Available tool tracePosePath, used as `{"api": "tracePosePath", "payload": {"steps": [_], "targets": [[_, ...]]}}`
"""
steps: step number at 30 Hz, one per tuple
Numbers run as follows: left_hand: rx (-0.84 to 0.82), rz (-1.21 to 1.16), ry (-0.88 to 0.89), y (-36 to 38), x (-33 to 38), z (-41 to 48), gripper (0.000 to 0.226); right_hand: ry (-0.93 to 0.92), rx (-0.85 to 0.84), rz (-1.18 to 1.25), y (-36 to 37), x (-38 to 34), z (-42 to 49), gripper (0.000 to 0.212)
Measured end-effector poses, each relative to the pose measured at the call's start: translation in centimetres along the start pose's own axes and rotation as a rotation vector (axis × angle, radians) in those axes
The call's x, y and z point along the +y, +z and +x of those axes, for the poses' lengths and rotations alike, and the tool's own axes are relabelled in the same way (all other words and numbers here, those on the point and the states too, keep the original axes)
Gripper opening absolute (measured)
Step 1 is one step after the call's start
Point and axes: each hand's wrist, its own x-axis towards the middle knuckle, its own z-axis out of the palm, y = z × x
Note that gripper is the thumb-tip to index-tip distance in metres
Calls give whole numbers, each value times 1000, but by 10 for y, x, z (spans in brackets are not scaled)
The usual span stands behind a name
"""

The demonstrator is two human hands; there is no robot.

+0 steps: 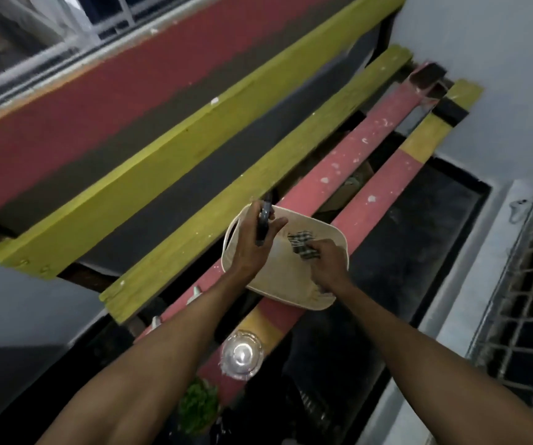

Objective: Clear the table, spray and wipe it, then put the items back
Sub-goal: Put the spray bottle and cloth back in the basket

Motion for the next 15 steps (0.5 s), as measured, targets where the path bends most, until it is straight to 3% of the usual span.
{"api": "tracePosePath", "payload": {"steps": [4,9,15], "targets": [[-81,20,-87,30,-67,12,28,-22,1,-144,27,21,26,43],[-249,187,-114,31,-113,9,53,6,-262,-234,64,51,42,54],[-394,321,-187,15,-107,15,85,14,-275,-211,57,44,47,50]]}}
